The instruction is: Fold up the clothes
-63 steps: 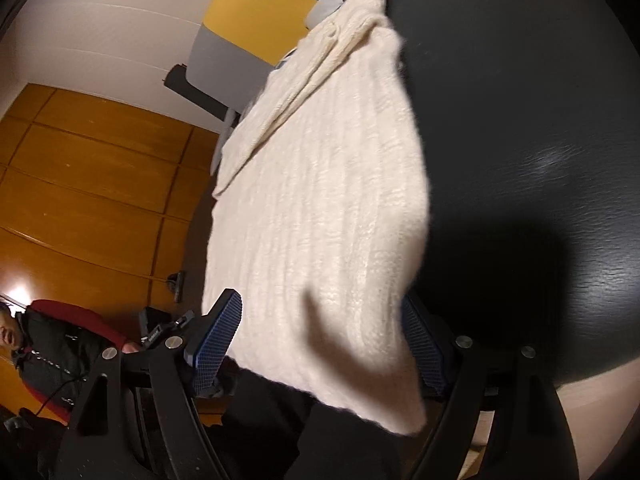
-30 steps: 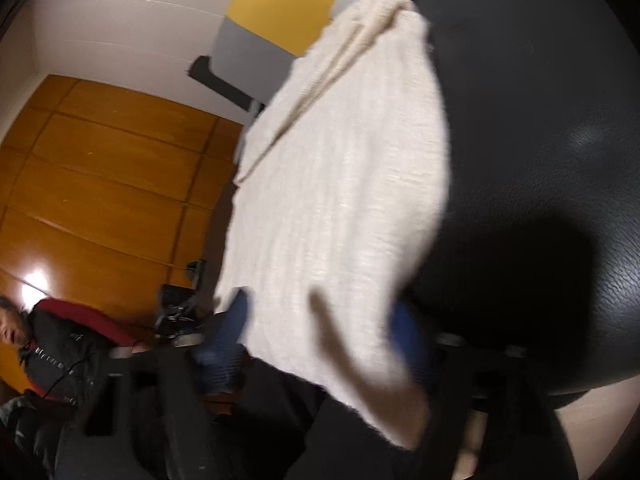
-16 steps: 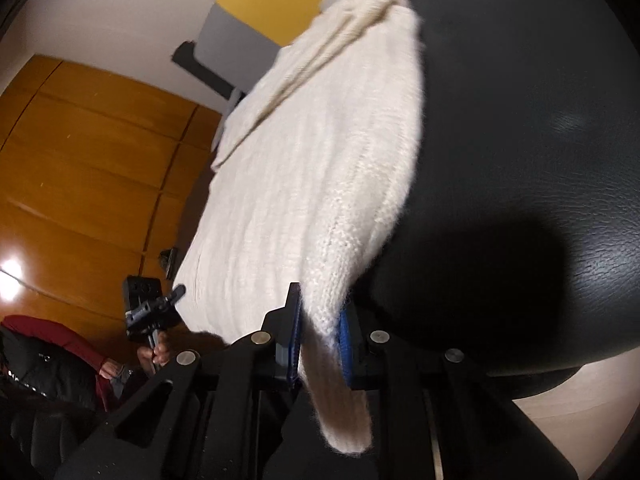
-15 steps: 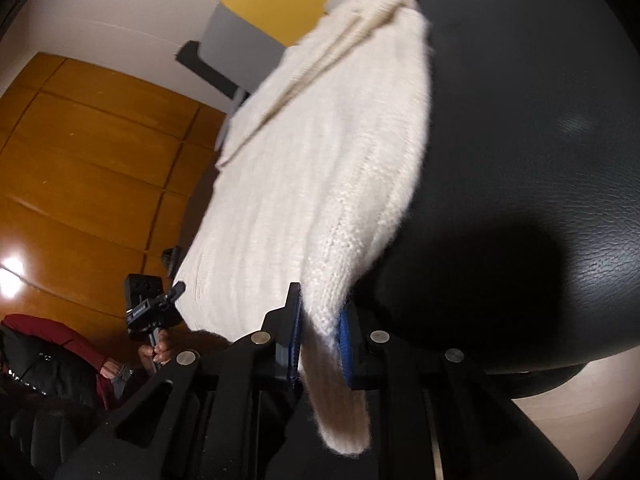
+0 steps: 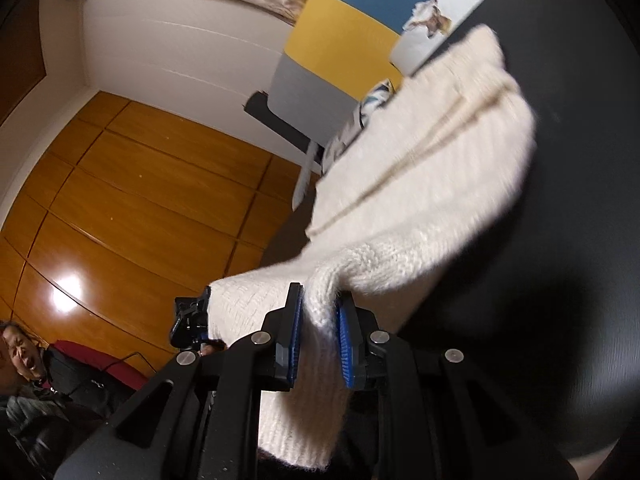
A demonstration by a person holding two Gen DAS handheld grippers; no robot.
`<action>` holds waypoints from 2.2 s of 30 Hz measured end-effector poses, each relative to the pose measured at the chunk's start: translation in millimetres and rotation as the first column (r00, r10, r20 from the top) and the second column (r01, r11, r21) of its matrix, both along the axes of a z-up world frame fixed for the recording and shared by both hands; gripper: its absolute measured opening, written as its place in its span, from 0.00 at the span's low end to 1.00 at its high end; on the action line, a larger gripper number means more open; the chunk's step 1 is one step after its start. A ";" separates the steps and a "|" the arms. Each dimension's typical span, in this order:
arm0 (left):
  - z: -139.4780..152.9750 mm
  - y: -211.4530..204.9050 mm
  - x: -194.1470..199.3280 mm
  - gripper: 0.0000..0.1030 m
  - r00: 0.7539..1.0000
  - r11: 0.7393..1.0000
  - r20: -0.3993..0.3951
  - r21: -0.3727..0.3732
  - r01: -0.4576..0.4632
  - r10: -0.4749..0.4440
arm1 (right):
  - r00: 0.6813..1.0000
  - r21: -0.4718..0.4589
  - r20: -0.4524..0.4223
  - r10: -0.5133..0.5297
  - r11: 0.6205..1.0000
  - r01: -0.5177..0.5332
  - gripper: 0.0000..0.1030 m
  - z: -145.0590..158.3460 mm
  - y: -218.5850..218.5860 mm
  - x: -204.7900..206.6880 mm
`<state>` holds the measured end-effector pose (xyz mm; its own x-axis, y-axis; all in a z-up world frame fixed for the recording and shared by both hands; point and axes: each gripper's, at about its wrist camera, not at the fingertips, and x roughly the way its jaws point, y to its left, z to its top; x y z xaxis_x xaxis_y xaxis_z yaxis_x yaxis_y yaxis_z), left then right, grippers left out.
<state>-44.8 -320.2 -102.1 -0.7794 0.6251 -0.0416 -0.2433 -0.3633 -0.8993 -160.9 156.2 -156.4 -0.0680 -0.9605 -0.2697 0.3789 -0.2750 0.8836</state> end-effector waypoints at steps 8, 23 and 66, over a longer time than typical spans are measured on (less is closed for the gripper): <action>-3.0 -50.0 -87.0 0.05 0.996 0.994 -0.035 0.068 -0.081 0.083 | 0.997 -0.019 -0.011 -0.073 0.997 0.073 0.17 17.0 -30.4 -98.0; -101.3 -103.6 -158.3 0.16 0.886 0.940 0.376 0.095 -0.327 0.270 | 0.954 0.087 0.164 -0.250 0.967 0.238 0.57 -43.2 -42.4 -195.0; -0.3 95.9 -225.5 0.39 0.908 0.651 0.334 -0.636 0.415 -0.252 | 0.955 0.667 -0.285 0.078 0.731 0.139 0.62 13.7 -53.2 -142.9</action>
<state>-270.3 -224.2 -102.4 -0.4462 0.5738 -0.6868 -0.3203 -0.8190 -0.4761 -303.8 103.0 -142.7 -0.2689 -0.5252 -0.8074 0.5537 -0.7702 0.3166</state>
